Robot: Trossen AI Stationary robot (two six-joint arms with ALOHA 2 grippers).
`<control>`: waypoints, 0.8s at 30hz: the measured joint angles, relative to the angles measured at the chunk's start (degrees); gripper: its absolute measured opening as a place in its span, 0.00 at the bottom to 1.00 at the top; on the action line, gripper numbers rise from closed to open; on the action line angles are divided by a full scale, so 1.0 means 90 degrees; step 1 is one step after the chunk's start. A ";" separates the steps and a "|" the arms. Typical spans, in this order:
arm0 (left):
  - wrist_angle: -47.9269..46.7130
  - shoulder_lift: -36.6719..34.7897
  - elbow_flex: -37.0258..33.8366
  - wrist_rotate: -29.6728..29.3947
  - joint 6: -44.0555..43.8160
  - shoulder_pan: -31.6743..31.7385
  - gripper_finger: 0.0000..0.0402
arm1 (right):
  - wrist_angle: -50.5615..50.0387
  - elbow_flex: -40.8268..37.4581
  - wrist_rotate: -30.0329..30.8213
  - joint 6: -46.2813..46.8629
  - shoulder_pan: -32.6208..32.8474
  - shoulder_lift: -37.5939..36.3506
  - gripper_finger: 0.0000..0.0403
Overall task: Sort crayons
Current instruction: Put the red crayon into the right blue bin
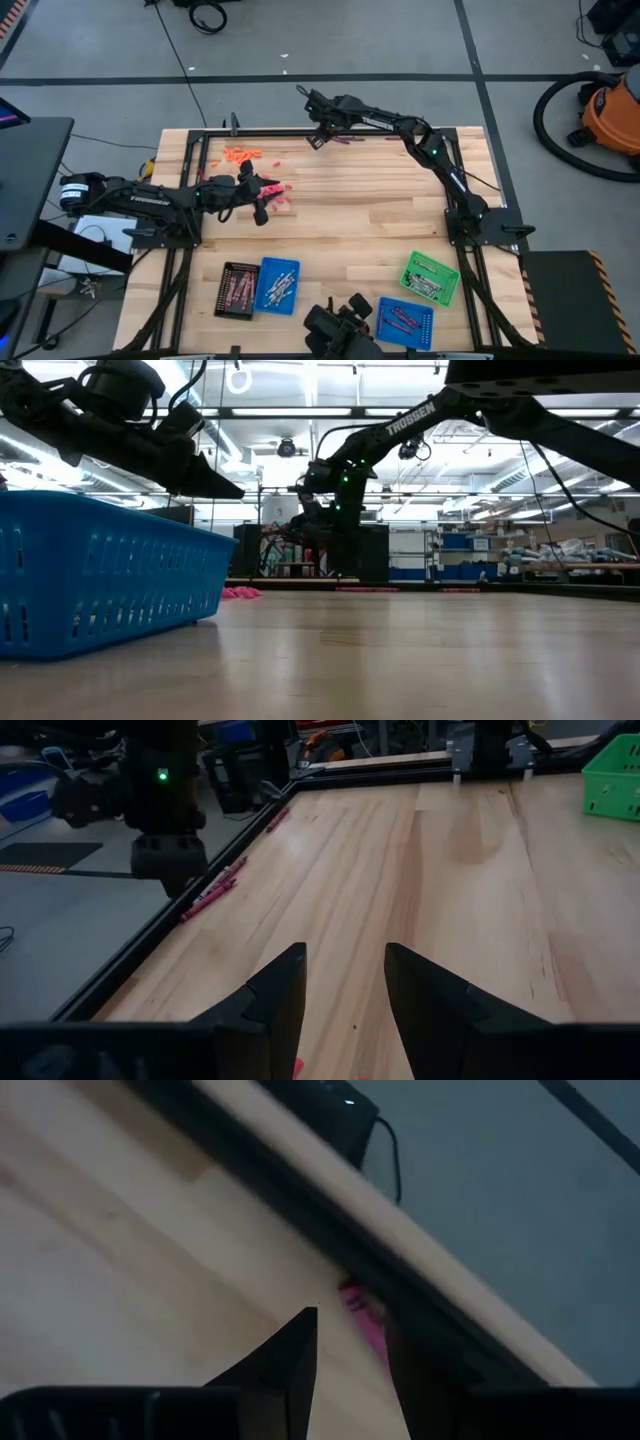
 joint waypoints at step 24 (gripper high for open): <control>0.0013 0.0000 0.0000 0.0046 -0.0091 0.0000 0.37 | -0.0227 -0.0500 -0.0570 0.0752 -0.0374 0.0008 0.32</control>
